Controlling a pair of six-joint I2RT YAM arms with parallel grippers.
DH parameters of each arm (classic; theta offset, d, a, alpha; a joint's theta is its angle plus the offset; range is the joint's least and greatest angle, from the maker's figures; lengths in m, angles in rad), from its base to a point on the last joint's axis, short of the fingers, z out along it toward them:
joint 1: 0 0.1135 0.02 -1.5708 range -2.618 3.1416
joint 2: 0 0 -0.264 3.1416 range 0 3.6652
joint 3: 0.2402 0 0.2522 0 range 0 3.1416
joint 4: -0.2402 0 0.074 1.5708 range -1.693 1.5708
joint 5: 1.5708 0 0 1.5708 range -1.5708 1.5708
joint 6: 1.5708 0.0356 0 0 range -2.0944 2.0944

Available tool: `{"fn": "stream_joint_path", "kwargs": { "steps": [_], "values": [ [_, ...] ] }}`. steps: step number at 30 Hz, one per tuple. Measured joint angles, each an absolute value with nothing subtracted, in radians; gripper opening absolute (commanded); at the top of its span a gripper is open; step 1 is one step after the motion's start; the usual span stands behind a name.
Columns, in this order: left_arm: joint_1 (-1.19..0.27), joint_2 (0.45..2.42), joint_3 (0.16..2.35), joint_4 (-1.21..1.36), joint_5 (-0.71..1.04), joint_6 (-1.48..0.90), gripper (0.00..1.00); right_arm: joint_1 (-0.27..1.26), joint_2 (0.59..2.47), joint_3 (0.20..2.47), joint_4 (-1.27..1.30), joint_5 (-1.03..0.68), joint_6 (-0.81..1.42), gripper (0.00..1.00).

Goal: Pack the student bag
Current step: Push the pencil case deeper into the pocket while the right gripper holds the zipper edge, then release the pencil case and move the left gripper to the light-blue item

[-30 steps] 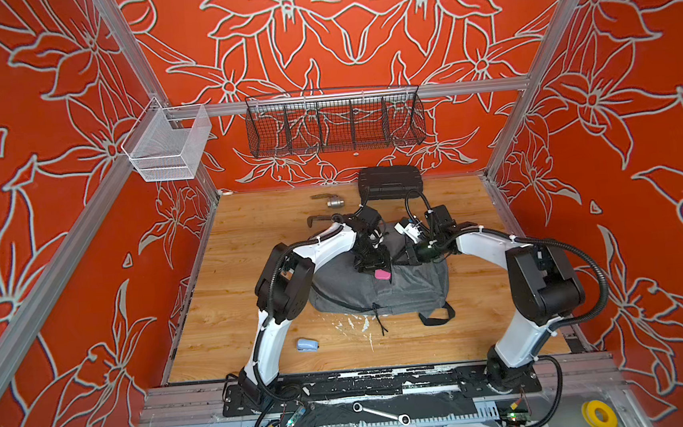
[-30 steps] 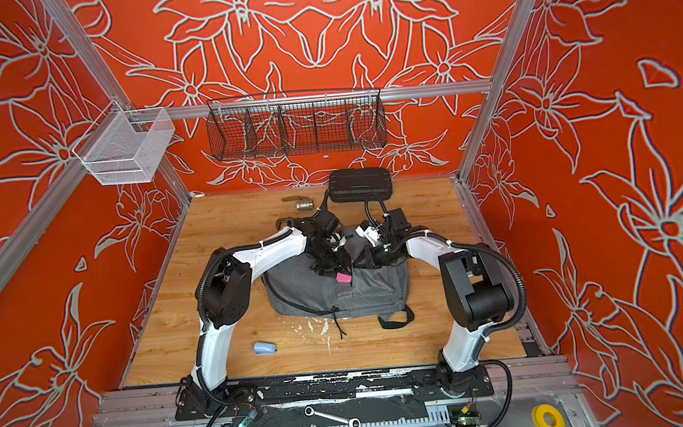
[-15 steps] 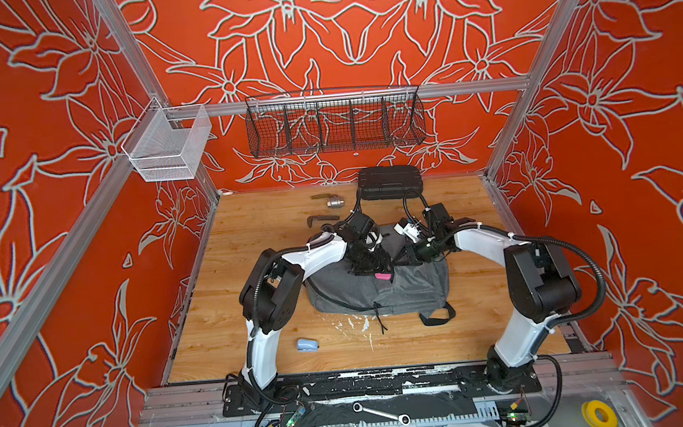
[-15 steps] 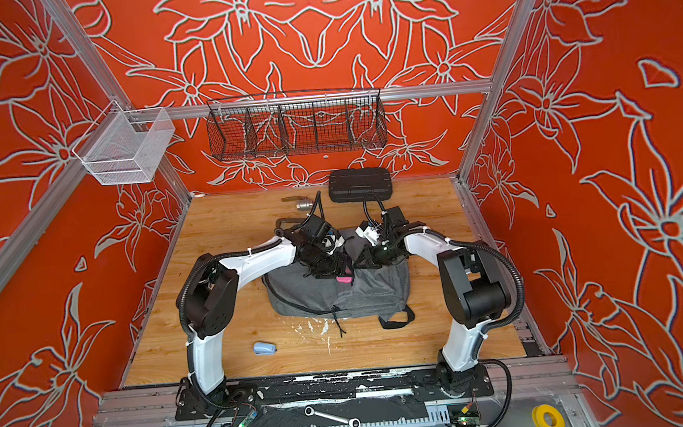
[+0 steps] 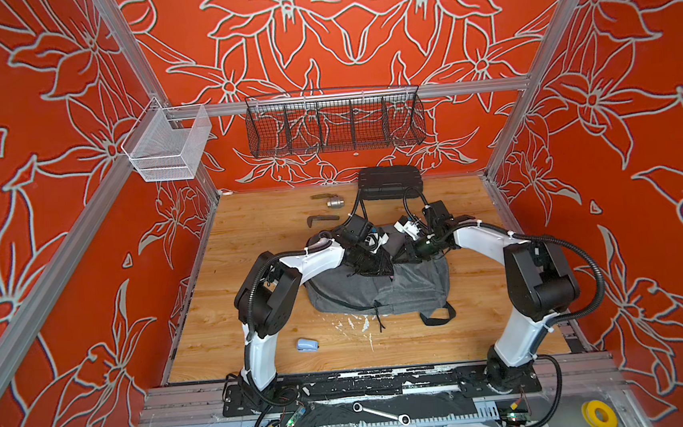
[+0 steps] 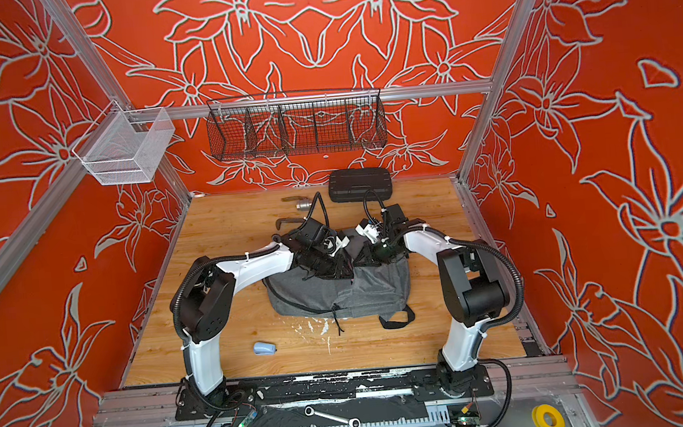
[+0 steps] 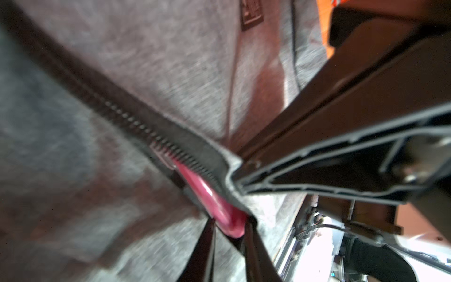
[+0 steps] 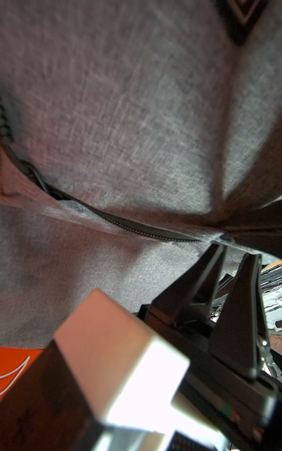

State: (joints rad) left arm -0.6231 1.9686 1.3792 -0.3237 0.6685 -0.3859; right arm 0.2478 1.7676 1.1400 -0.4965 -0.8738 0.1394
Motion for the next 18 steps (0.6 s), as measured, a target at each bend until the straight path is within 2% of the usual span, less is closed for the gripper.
{"fn": "stream_joint_path", "kwargs": {
  "steps": [4,5,7,8,11,14,18],
  "values": [
    [-0.625,2.0,1.42,-0.325,0.691,-0.39,0.21,0.246,1.771,1.14,-0.493,-0.87,0.158,0.0],
    [-0.626,2.014,1.44,-0.333,0.69,-0.389,0.29,0.244,1.771,1.14,-0.492,-0.861,0.162,0.0],
    [-0.629,2.024,1.466,-0.36,0.66,-0.384,0.55,0.24,1.771,1.139,-0.49,-0.845,0.171,0.0],
    [-0.629,2.024,1.472,-0.377,0.633,-0.377,0.63,0.239,1.771,1.139,-0.488,-0.834,0.178,0.0],
    [-0.63,1.99,1.47,-0.439,0.535,-0.365,0.8,0.24,1.769,1.129,-0.466,-0.805,0.214,0.0],
    [-0.632,1.898,1.46,-0.496,0.45,-0.359,0.88,0.241,1.769,1.116,-0.435,-0.778,0.257,0.0],
    [-0.634,1.732,1.461,-0.584,0.308,-0.384,0.92,0.247,1.765,1.115,-0.427,-0.736,0.306,0.0]
  ]
}}
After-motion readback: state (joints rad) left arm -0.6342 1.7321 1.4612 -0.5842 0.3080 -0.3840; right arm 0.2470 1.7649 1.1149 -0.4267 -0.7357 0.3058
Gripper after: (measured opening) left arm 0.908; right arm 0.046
